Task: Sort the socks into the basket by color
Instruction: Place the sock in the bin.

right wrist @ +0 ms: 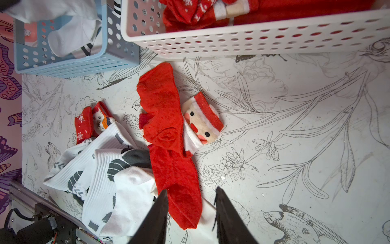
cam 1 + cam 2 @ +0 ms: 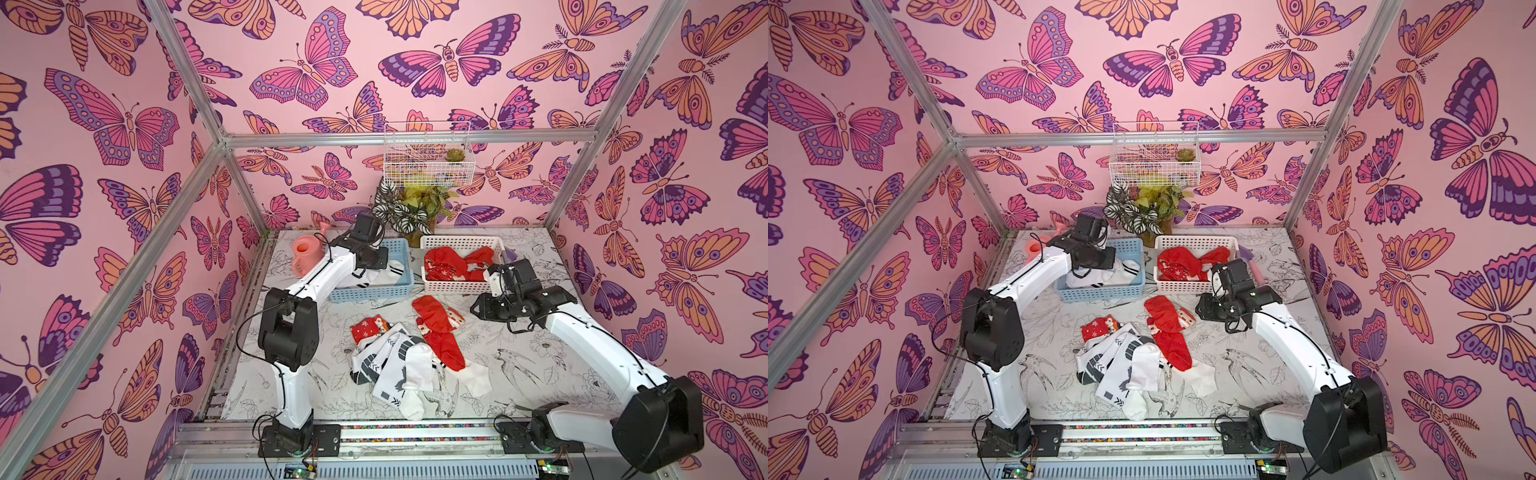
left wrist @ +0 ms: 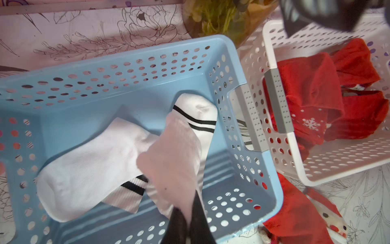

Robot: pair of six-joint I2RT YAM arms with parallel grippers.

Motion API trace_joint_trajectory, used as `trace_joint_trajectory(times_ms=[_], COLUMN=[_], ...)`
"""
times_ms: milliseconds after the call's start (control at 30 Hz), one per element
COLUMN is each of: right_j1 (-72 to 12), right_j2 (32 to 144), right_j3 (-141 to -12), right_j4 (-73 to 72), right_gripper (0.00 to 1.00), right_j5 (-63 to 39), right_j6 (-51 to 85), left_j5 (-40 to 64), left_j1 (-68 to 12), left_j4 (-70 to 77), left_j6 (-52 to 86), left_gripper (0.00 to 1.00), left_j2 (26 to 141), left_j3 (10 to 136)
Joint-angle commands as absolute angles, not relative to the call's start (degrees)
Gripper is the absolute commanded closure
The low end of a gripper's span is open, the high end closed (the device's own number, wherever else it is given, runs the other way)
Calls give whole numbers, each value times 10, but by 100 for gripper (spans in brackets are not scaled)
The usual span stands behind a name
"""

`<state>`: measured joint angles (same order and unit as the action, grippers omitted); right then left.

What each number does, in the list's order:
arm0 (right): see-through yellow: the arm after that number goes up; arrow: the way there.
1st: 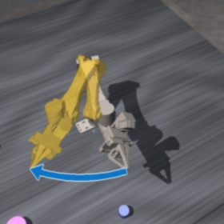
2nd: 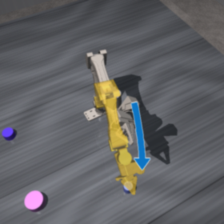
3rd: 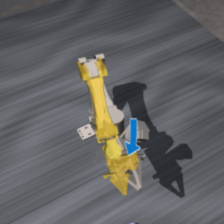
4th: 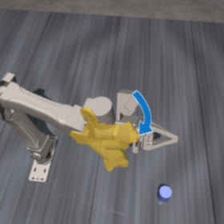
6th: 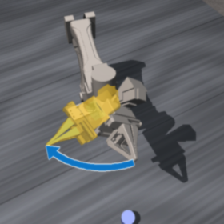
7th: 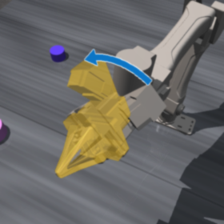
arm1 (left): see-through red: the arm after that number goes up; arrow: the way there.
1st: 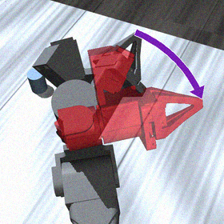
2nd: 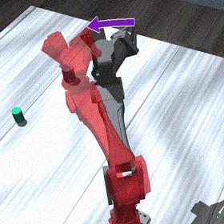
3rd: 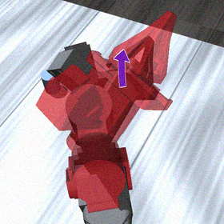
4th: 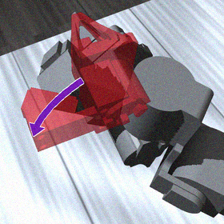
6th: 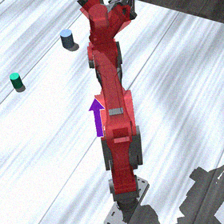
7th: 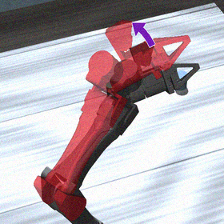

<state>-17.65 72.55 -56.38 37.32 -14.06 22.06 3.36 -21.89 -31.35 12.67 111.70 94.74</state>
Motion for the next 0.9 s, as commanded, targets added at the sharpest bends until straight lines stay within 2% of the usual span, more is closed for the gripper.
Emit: trace_joint_trajectory(times_ms=[0, 367, 700, 867], right_j1=[-178, -178, -178, -178], right_j2=[723, 723, 716, 714], right_j3=[-580, -576, -571, -568], right_j4=[380, 376, 377, 375], right_gripper=[60, 60, 60, 60], right_j5=[-140, -148, -150, -157], right_j6=[214, 216, 214, 214], left_j5=[42, 32, 27, 21], left_j1=[-212, -192, -187, -184], left_j4=[-281, -280, -279, -280], left_j6=[141, 154, 163, 163], left_gripper=[97, 94, 78, 76], left_j2=[1132, 1122, 1116, 1104], left_j3=[927, 880, 867, 862])
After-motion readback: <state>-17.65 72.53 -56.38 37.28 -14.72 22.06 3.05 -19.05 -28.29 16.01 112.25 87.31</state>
